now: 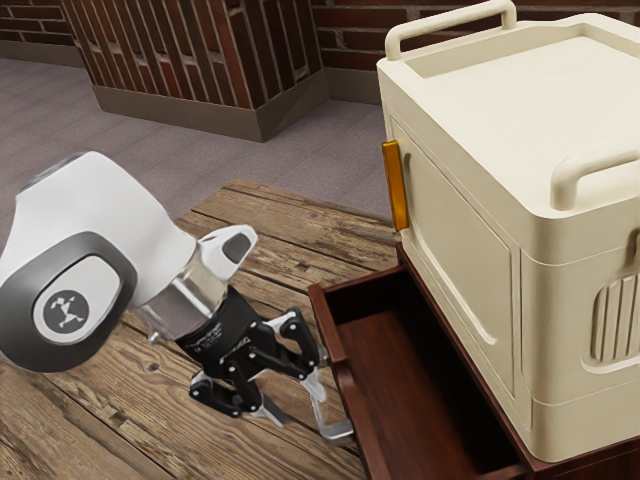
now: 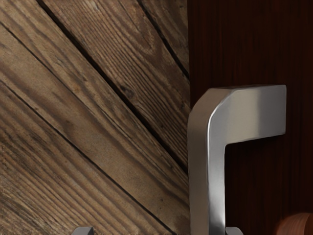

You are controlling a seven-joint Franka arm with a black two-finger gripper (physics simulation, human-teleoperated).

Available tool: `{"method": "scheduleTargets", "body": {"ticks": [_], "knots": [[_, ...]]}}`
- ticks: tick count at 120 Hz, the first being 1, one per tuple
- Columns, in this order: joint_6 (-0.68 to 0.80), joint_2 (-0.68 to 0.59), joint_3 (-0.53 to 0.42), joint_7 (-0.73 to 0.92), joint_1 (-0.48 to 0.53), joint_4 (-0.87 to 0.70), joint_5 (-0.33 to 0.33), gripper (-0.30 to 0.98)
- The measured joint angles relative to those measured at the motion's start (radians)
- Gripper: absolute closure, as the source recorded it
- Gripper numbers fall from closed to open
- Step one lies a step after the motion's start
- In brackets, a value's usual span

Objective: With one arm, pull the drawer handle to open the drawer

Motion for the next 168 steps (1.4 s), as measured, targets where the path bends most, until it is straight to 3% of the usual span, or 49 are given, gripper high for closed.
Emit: {"method": "scheduleTargets", "body": {"ticks": [68,126,136,142,157,168], "knots": [[-0.133,-0.054,0.027,-0.101,-0.002,-0.003,0.072,0.39],[-0.187,-0.117,0.061,-0.153,-0.018,0.016,0.108,0.30],[-0.263,-0.106,0.108,-0.161,-0.032,0.153,0.168,0.28],[-0.324,-0.049,0.121,-0.150,-0.041,0.326,0.233,0.23],[-0.472,0.256,0.185,-0.049,-0.029,0.759,0.352,0.13],[-0.535,0.438,0.202,0.076,0.028,0.918,0.387,0.09]]}}
